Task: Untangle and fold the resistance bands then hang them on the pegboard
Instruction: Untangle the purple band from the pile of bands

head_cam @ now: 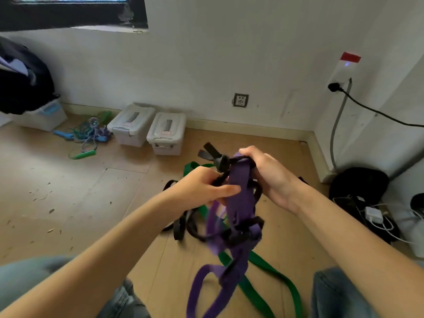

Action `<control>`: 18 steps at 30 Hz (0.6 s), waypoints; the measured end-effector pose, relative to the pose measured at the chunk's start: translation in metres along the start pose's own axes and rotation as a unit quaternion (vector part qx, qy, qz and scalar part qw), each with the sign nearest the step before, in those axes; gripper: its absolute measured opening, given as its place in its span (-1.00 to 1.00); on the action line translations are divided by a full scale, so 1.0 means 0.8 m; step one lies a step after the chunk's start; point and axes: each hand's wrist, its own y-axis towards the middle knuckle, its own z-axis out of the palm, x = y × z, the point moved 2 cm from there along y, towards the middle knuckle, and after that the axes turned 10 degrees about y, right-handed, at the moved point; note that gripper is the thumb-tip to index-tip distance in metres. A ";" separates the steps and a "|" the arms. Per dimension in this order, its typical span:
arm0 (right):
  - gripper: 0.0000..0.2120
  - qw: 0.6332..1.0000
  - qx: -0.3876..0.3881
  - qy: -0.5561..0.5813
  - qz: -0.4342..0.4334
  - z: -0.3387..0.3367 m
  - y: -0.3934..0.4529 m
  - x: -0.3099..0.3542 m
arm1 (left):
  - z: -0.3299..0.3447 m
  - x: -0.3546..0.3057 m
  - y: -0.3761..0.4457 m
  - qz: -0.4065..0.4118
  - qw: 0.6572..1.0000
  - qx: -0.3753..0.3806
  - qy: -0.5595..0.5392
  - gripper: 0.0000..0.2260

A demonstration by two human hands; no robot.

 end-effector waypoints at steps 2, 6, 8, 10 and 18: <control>-0.67 0.998 -0.054 0.030 0.033 -0.009 0.003 -0.004 | -0.009 -0.005 0.001 0.021 0.997 -0.053 0.053 -0.81; -0.61 0.999 0.025 -0.007 0.036 -0.023 0.001 0.000 | -0.028 -0.005 -0.001 0.012 0.997 -0.072 0.028 -0.84; -0.68 0.989 0.094 -0.111 0.034 -0.024 -0.003 0.001 | -0.040 -0.004 -0.003 -0.003 0.993 -0.076 -0.093 -0.85; -0.78 0.973 0.099 -0.205 0.040 -0.024 -0.005 -0.003 | -0.060 -0.002 -0.007 -0.010 0.969 -0.080 -0.233 -0.78; -0.81 0.983 -0.179 -0.013 -0.046 -0.046 0.004 0.026 | -0.088 0.040 0.001 -0.086 0.967 -0.214 0.106 -0.74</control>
